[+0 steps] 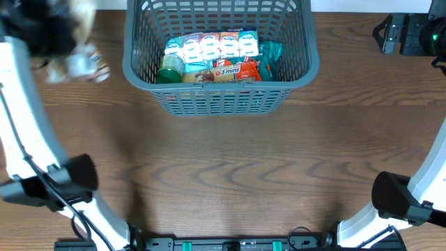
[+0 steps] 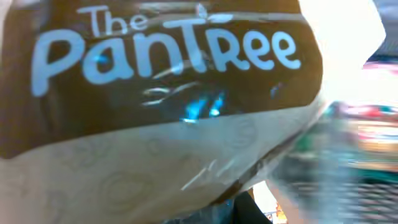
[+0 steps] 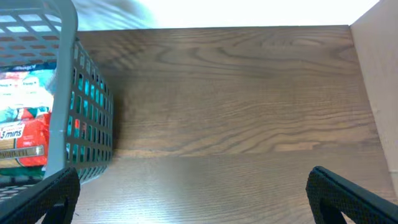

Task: Pack container
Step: 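Carry the PanTree bag with the left gripper into the basket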

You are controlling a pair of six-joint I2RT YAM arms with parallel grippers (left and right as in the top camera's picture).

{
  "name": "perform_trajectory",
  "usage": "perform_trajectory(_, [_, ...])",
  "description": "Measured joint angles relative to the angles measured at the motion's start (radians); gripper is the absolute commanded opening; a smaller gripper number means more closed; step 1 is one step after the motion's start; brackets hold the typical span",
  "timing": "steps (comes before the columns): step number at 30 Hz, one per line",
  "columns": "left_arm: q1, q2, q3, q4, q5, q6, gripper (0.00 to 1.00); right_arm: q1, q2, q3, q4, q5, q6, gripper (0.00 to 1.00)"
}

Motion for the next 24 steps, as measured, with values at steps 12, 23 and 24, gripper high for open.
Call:
perform_trajectory(12, [-0.561,-0.025,0.051,0.175,-0.205,0.320,0.06,0.000,0.000,0.000,-0.001,0.000,-0.010,0.99])
perform_trajectory(23, [-0.579,0.112,-0.082,0.275,-0.250,0.488,0.06,0.000,0.000,0.000,-0.012,0.000,-0.010,0.99])
perform_trajectory(24, [-0.577,0.145,-0.084,0.275,-0.251,0.490,0.06,0.000,0.000,0.000,-0.015,0.000,-0.010,0.99])
